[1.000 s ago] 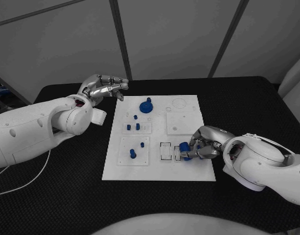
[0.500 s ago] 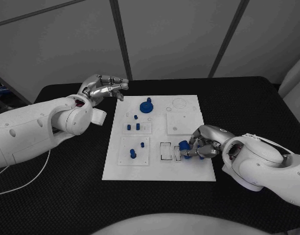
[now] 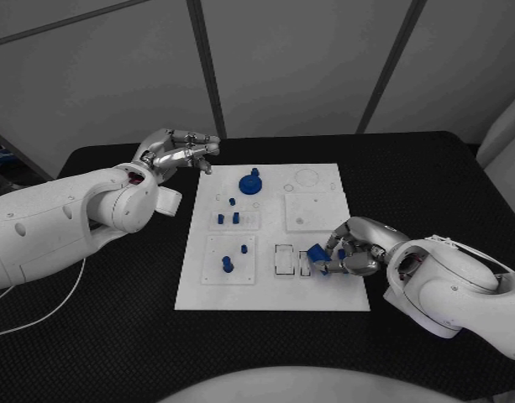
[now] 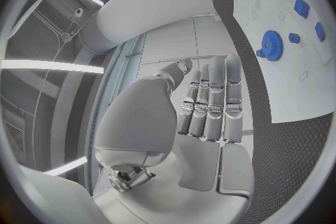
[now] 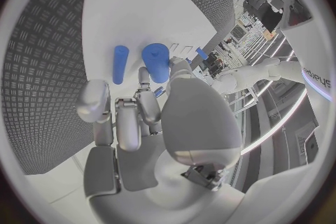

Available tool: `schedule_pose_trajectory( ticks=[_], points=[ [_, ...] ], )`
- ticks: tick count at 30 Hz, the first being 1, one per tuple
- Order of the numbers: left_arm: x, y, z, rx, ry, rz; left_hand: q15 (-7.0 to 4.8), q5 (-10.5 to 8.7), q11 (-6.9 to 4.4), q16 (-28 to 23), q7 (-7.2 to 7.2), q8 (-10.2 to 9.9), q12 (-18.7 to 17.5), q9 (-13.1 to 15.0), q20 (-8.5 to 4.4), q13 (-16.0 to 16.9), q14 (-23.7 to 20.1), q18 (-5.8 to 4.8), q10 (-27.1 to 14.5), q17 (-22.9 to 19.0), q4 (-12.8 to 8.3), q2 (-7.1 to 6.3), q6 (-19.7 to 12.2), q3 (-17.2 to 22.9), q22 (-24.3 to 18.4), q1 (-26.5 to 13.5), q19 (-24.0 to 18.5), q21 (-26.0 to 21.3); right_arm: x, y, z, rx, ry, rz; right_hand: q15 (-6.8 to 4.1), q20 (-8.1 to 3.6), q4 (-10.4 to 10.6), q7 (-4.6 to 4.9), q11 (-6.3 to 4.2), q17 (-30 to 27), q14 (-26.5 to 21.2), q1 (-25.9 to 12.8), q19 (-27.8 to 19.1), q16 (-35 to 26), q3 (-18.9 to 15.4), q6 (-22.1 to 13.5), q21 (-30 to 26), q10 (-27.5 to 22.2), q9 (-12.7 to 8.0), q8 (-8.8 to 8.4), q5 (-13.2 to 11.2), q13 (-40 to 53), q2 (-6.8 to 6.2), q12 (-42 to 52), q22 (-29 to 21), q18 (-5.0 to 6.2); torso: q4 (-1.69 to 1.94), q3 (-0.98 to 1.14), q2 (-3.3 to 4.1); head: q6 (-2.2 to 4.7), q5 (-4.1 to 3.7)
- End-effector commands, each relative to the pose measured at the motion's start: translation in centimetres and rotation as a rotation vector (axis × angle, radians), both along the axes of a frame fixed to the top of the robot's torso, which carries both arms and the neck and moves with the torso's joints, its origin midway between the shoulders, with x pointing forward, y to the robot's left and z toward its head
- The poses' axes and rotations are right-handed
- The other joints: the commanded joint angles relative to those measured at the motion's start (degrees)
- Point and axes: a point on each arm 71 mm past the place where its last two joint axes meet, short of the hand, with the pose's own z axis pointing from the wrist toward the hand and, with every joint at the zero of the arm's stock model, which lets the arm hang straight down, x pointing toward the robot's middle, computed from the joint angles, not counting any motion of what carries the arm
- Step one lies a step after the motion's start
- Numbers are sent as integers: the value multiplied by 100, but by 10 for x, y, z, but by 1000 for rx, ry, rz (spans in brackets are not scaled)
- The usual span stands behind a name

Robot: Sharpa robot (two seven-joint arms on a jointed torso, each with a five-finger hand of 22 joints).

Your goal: Assemble the parts on the task board

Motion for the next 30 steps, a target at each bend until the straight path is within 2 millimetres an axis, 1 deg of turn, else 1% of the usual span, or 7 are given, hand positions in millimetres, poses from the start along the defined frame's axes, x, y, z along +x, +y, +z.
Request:
schedule_pose_trajectory(
  ticks=[1,8,12,16,24,28,30],
  points=[
    [0,-1,1,-9,-7,-12,10,-10,13,1,-15,38,23,-5,15,-10,-30,-59,-44,-8,7,14,-2,-20,-9,-28,-15,-36,0,-2,3,73,6,-52,-42,12,-31,-44,-15,811,466,39,33,29,11,22,21,-2,119,23,28,3,27,-28,5,-45,8,-6,9,5,-2],
    [0,-1,1,-8,-7,-10,10,-10,13,1,-15,38,23,-5,15,-10,-30,-59,-44,-8,7,14,-2,-20,-9,-28,-15,-36,-2,1,5,110,7,-60,-45,10,-26,-47,-19,819,468,52,38,33,16,32,28,1,128,31,64,9,40,-30,18,-47,1,0,9,-1,14],
    [0,-1,1,-8,-7,-12,10,-10,13,1,-15,38,23,-5,15,-10,-30,-59,-44,-8,7,14,-2,-20,-9,-28,-15,-36,-2,8,6,130,8,-50,-46,9,-20,-50,-20,826,469,52,43,36,17,39,34,6,132,36,76,15,47,-27,28,-49,-1,1,8,-4,18],
    [0,-1,1,-9,-7,-12,10,-10,13,1,-15,38,23,-5,15,-10,-30,-59,-44,-8,7,14,-2,-20,-9,-28,-15,-36,-3,16,6,147,9,-35,-49,7,-7,-54,-23,833,470,45,45,39,18,50,38,13,140,44,91,25,61,-23,35,-50,6,3,9,0,13],
    [0,-2,1,-10,-7,-14,10,-10,13,1,-15,38,23,-5,15,-10,-30,-59,-44,-8,7,14,-2,-20,-9,-28,-15,-36,-3,30,5,155,33,-3,-52,3,26,-55,-25,838,471,-6,45,41,-5,59,40,20,153,53,99,31,69,-27,38,-50,10,-7,10,-1,17],
    [0,-2,1,-9,-6,-14,10,-10,13,1,-15,38,23,-5,15,-10,-30,-59,-44,-8,7,14,-2,-20,-9,-28,-15,-36,-2,37,2,148,56,16,-52,1,44,-57,-26,847,473,-79,50,45,-34,64,50,33,167,60,74,48,88,-22,54,-53,5,-4,9,-4,27],
    [0,-2,1,-10,-6,-15,10,-10,13,1,-15,38,23,-5,15,-10,-30,-59,-44,-8,7,14,-2,-20,-9,-28,-15,-36,-1,39,1,142,65,22,-53,1,43,-61,-27,850,474,-125,49,47,-57,70,51,40,176,66,31,55,95,-21,56,-53,4,-6,9,-7,30]
  ],
)
